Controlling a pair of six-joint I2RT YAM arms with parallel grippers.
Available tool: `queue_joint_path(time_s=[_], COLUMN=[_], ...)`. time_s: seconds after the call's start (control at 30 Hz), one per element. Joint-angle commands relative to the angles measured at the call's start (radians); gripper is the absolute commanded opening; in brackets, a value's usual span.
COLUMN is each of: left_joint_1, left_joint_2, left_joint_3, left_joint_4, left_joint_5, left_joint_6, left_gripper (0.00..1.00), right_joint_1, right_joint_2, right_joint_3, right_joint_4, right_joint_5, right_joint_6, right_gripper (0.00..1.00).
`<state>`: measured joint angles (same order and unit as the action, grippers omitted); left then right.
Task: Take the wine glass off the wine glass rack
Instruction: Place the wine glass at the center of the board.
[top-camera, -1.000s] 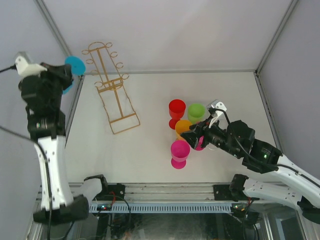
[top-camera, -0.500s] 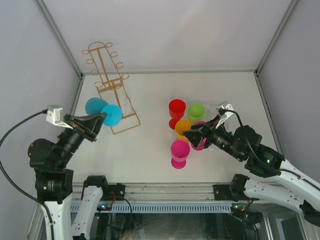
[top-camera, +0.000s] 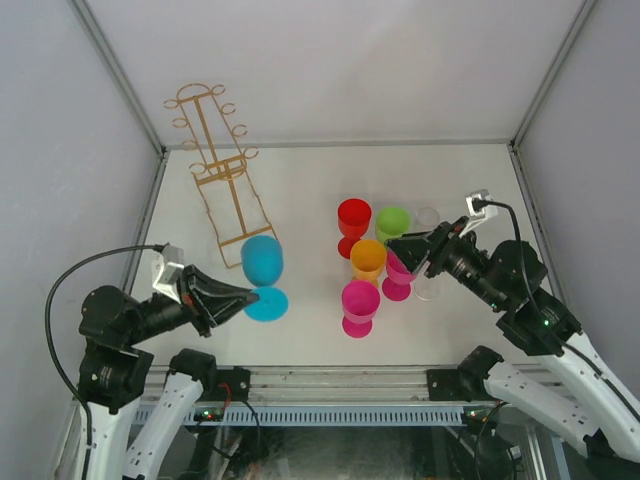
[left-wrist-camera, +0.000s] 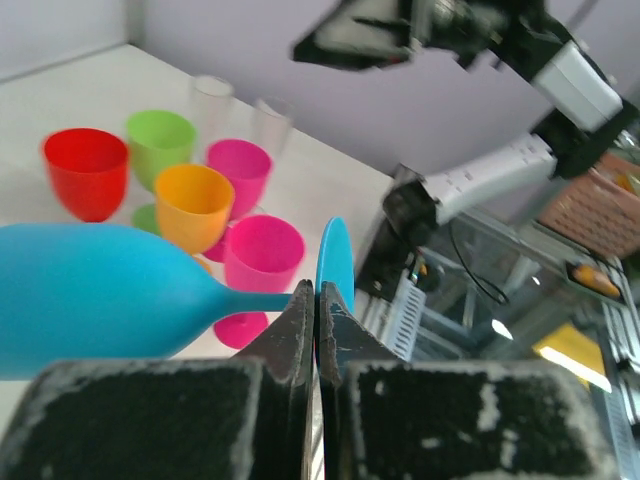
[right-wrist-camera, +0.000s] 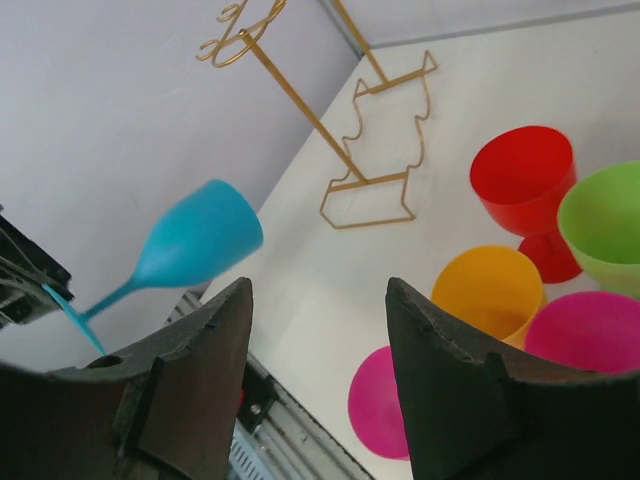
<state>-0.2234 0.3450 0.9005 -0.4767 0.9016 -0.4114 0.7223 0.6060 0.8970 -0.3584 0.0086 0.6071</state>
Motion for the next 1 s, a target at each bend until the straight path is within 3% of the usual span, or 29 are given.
queue_joint_path(time_s=[0.0, 0.2, 0.4, 0.6, 0.97], left_joint_1=[-0.070, -0.225, -0.560, -0.843, -0.936], left_joint_2=[-0.017, 0.010, 0.101, 0.220, 0.240], left_joint_3=[-0.032, -0.036, 0.005, 0.093, 0.127], left_joint_4=[0.014, -0.004, -0.076, -0.052, 0.009], left_joint_5=[0.138, 0.065, -0.163, -0.263, -0.283], left_joint_6=[0.109, 0.212, 0.378, 0.453, 0.464], left_gripper=[0.00, 0.00, 0.00, 0.00, 0.00], right_joint_1=[-0.118, -0.162, -0.162, -0.165, -0.113], right_joint_2=[0.050, 0.130, 0.205, 0.282, 0.355], right_joint_3=[0.017, 0.021, 0.048, 0.057, 0.057], right_joint_4=[0.074, 0.147, 0.149, 0.179, 0.212], right_joint_5=[-0.379, -0.628, -0.711, -0.804, -0.973], right_joint_6=[0.113, 0.163, 0.148, 0.184, 0.227], right_gripper=[0.56, 0.55, 0.57, 0.58, 0.60])
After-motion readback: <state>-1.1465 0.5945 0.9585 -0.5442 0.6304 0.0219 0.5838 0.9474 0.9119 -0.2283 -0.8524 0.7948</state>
